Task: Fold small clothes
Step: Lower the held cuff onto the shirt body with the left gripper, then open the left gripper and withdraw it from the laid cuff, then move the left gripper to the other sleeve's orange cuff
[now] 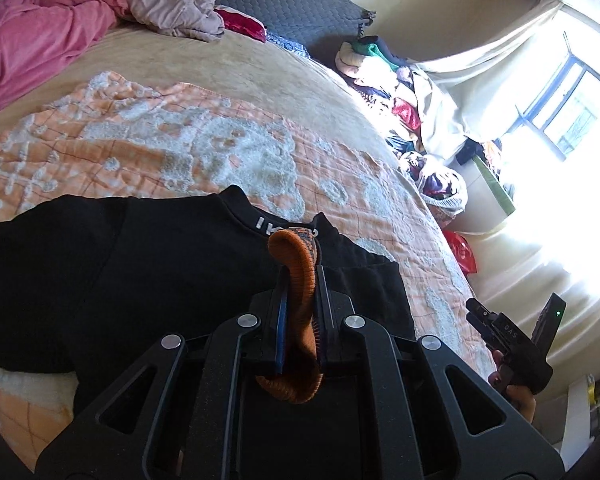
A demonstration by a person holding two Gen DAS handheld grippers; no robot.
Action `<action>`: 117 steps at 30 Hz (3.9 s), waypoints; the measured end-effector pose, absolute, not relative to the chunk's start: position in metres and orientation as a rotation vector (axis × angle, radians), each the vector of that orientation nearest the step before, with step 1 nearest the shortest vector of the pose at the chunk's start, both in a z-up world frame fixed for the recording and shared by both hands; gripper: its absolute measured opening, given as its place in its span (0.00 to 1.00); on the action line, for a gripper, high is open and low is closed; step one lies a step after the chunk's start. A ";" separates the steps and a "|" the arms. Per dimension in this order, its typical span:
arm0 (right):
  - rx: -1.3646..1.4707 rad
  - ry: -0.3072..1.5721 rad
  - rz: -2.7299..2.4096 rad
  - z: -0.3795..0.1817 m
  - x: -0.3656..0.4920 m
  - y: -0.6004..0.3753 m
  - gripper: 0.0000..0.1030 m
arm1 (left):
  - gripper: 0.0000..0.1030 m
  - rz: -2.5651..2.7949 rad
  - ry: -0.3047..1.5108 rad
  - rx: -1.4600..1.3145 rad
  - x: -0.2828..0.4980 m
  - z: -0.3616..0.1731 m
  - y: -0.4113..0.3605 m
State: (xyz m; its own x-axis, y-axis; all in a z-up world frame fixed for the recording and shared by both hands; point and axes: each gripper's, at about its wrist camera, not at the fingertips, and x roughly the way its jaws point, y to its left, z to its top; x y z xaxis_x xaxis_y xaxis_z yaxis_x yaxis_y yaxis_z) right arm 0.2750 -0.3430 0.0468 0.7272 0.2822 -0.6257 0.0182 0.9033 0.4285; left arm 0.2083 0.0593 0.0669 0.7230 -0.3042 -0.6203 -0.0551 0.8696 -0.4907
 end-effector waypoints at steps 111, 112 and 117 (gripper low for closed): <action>-0.037 0.763 0.541 0.053 0.221 -0.171 0.95 | 0.90 0.128 0.818 -0.368 0.127 0.028 0.117; -0.038 0.761 0.547 0.053 0.219 -0.169 0.95 | 0.90 0.138 0.817 -0.373 0.124 0.028 0.120; -0.054 0.742 0.575 0.058 0.208 -0.152 0.95 | 0.90 0.176 0.806 -0.407 0.109 0.027 0.139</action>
State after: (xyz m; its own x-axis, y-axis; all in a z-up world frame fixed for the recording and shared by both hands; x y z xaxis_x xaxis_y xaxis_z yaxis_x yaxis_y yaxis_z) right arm 0.2078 -0.1521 0.0575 0.5910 0.4755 -0.6516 -0.5130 0.8449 0.1513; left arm 0.1085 0.1393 0.0271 0.6829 -0.0001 -0.7305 -0.3052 0.9085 -0.2855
